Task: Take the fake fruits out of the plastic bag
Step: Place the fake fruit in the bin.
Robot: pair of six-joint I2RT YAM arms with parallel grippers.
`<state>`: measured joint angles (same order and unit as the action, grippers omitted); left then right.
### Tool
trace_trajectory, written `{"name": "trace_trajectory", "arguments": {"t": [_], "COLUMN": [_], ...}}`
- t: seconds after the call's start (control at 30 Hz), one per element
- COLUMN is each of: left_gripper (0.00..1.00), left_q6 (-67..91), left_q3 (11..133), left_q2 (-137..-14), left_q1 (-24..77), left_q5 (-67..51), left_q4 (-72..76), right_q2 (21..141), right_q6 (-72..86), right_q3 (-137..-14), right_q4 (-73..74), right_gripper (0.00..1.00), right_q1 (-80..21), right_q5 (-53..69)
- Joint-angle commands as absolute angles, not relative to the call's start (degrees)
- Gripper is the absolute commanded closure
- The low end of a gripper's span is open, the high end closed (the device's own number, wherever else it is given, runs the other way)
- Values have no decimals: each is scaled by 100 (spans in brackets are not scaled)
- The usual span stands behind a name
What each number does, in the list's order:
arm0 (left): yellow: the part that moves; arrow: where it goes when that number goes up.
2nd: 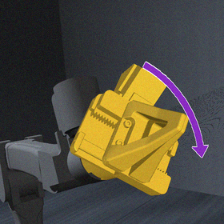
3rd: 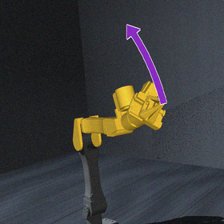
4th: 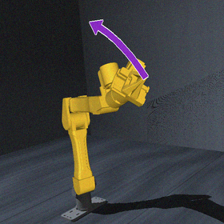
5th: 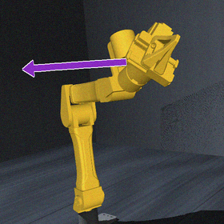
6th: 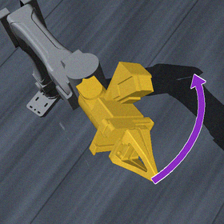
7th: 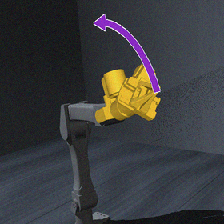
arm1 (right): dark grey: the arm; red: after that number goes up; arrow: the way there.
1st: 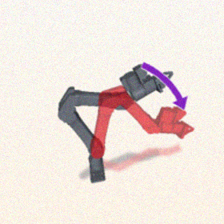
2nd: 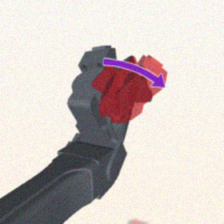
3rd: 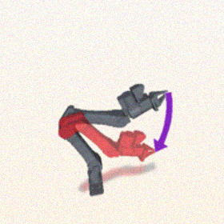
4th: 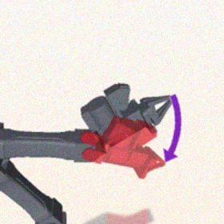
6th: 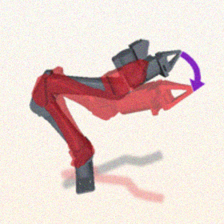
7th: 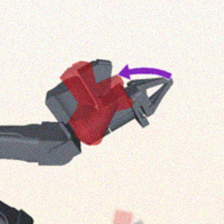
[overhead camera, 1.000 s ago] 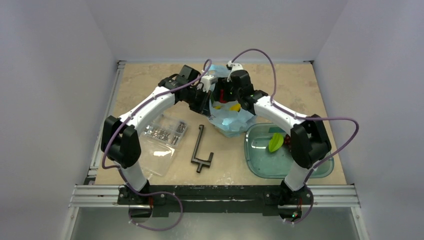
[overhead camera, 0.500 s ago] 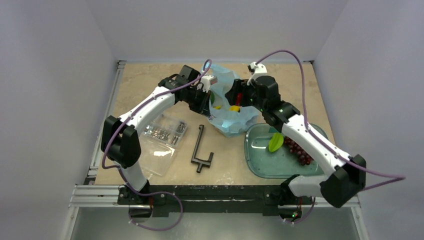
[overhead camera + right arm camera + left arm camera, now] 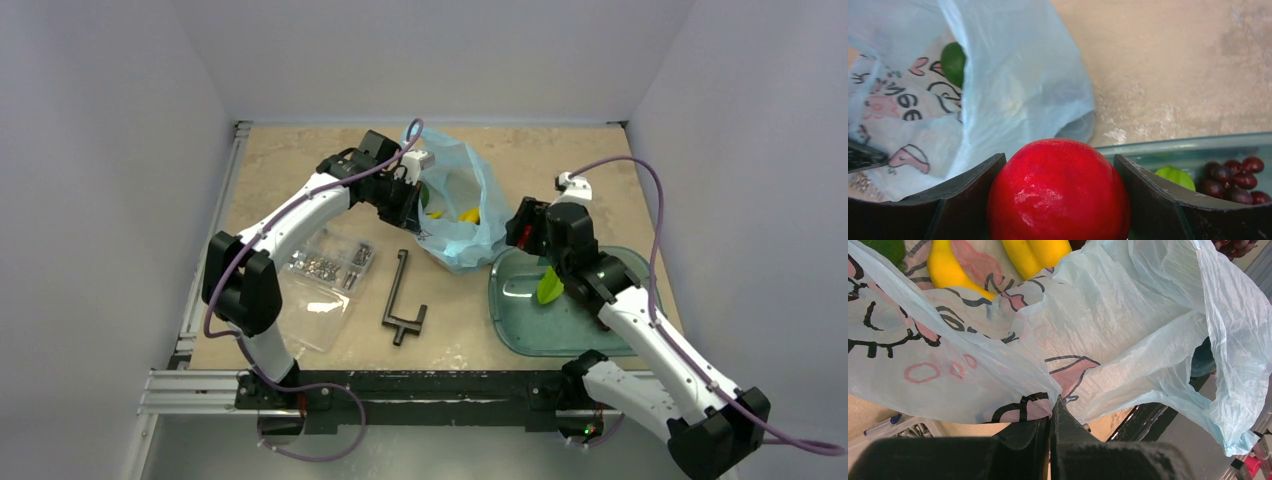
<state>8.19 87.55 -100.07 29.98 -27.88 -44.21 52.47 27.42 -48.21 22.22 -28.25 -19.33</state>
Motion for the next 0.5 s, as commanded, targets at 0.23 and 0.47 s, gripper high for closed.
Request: {"name": "trace_trajectory", "arguments": {"t": [0.23, 0.47], "left_gripper": [100, 100], "left_q6": [853, 844], "left_q3": [8940, 8939], "left_q2": [-9809, -9776], "left_q1": [2964, 2970], "left_q5": [-2903, -2900], "left_q4": [-4359, -4363], "right_q2": [6096, 6631], "right_q6": [4201, 4532], "right_q3": [-4096, -3667], "right_q4": [2619, 2350], "right_gripper": [99, 92], "right_q1": [-2696, -2647], "right_q5": [-1948, -2107]}}
